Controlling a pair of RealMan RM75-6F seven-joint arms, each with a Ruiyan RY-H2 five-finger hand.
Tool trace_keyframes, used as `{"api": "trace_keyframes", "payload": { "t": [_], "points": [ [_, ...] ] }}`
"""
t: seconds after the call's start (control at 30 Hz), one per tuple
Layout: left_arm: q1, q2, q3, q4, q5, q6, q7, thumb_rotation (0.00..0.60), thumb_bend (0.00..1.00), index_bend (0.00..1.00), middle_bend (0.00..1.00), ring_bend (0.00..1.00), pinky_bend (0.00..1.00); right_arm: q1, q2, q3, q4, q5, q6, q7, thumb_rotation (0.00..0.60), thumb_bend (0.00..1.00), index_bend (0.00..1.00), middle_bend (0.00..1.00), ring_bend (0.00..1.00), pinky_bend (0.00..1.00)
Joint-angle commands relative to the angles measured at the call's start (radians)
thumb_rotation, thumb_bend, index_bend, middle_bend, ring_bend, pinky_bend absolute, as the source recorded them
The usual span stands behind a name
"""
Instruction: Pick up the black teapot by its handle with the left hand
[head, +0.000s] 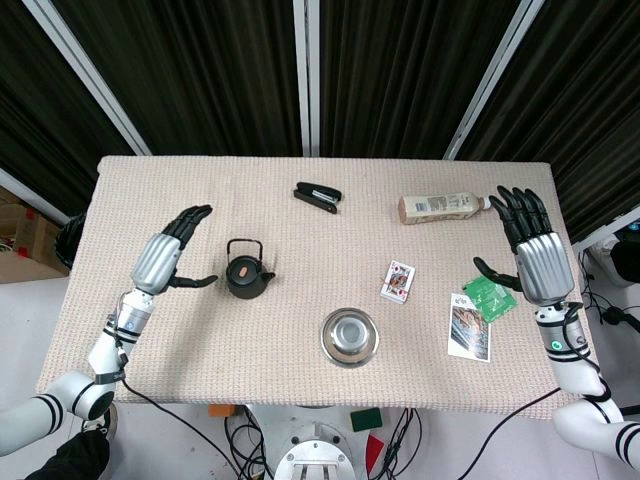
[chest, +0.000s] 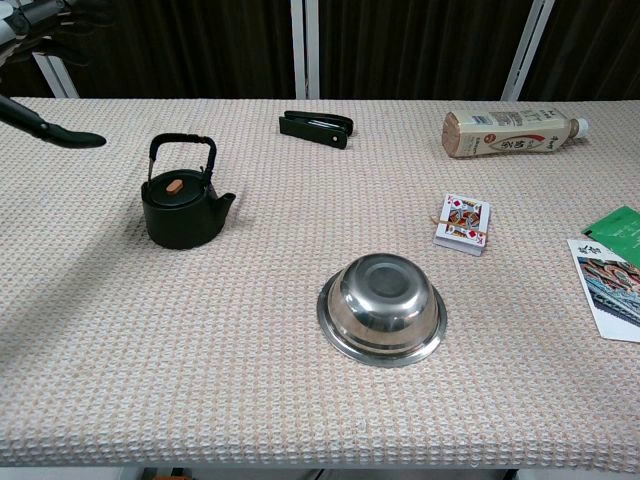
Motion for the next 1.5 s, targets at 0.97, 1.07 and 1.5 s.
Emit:
{"api": "trace_keyframes", "payload": {
  "t": [0.97, 1.07, 1.5],
  "points": [
    [-0.240, 0.267, -0.112, -0.205, -0.269, -0.533, 0.196, 0.069, 0.00, 0.22, 0.22, 0.16, 0.26, -0.050, 0.093, 0.022, -0.073, -0.014, 0.122, 0.012, 0.600, 0.18, 0.00, 0.00, 0.00, 0.00],
    [-0.297, 0.289, -0.117, -0.211, -0.350, -0.633, 0.283, 0.001, 0.00, 0.25, 0.25, 0.17, 0.33, -0.054, 0.103, 0.023, -0.083, -0.014, 0.126, 0.005, 0.600, 0.18, 0.00, 0.00, 0.00, 0.00],
    [-0.513, 0.265, -0.027, -0.145, -0.660, -0.894, 0.474, 0.000, 0.00, 0.37, 0.43, 0.30, 0.27, -0.064, 0.118, 0.019, -0.086, 0.001, 0.110, 0.011, 0.600, 0.18, 0.00, 0.00, 0.00, 0.00]
  ]
}}
